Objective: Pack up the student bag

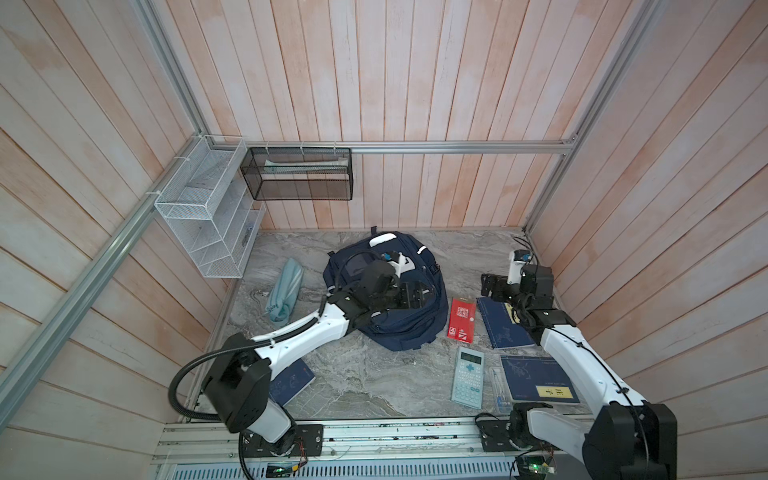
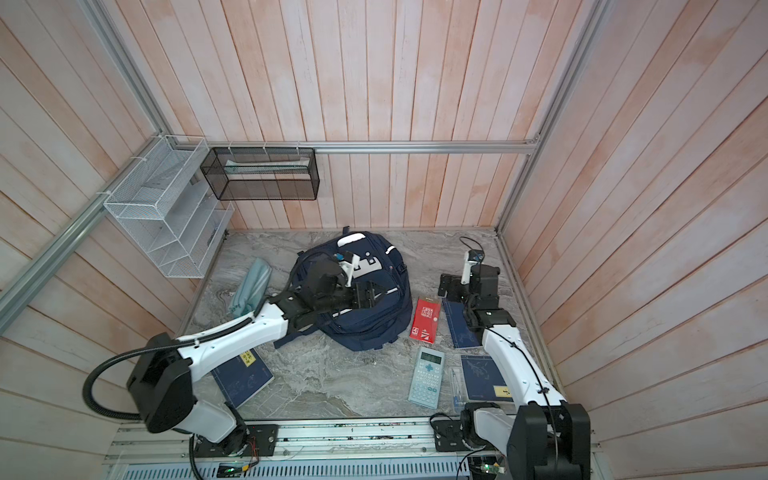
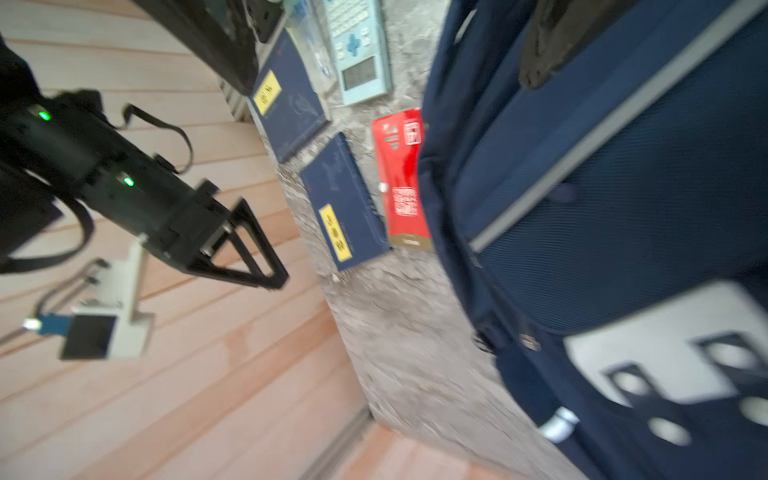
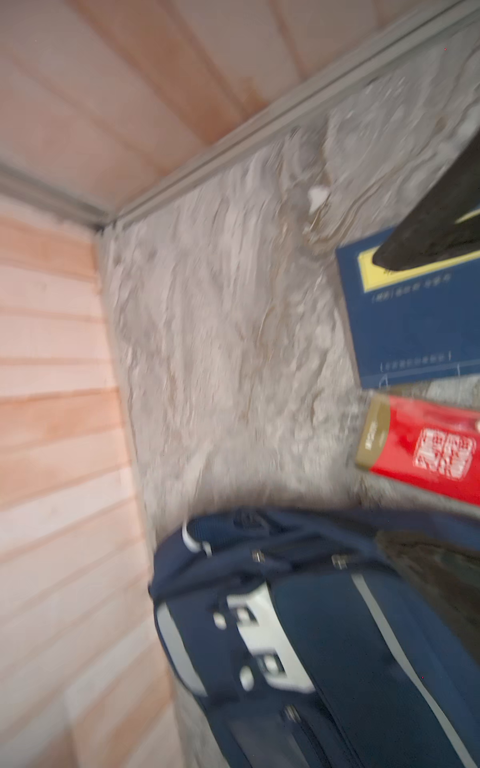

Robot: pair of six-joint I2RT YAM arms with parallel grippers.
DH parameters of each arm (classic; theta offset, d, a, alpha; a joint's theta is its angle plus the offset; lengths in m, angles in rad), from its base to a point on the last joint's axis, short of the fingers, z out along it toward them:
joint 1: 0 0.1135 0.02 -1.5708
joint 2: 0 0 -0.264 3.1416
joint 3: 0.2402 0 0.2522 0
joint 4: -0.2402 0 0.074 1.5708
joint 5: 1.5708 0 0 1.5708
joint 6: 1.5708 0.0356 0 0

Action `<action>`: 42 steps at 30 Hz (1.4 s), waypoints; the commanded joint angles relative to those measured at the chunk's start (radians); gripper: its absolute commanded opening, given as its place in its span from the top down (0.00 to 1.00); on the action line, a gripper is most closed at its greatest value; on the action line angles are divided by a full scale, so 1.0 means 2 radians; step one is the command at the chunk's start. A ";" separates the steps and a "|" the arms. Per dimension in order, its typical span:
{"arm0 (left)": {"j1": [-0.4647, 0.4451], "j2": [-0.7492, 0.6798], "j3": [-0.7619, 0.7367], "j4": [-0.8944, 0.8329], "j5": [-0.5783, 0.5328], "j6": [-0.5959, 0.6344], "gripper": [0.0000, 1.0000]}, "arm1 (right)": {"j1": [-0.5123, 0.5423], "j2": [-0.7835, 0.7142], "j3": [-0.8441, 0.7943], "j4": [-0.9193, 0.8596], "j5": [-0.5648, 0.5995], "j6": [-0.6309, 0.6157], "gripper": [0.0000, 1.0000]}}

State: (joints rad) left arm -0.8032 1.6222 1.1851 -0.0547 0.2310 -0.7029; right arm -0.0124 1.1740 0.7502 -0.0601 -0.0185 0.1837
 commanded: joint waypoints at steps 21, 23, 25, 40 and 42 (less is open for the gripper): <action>-0.105 0.472 0.475 -0.096 0.004 -0.038 0.24 | -0.163 0.255 0.096 -0.104 -0.098 0.008 0.11; -0.107 0.483 0.479 -0.107 -0.011 -0.037 0.23 | -0.163 0.257 0.093 -0.111 -0.100 0.007 0.12; -0.106 0.492 0.483 -0.102 -0.007 -0.037 0.23 | -0.162 0.258 0.093 -0.129 -0.096 0.005 0.14; -0.099 0.537 0.497 -0.064 0.037 -0.068 0.29 | -0.154 0.232 0.055 -0.147 -0.128 -0.001 0.55; -0.097 0.540 0.498 -0.064 0.039 -0.068 0.29 | -0.155 0.226 0.050 -0.140 -0.130 -0.003 0.59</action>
State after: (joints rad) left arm -0.9943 2.6312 2.1754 -0.1532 0.2848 -0.8284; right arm -0.3328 1.6463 0.8749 -0.3416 -0.2134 0.1768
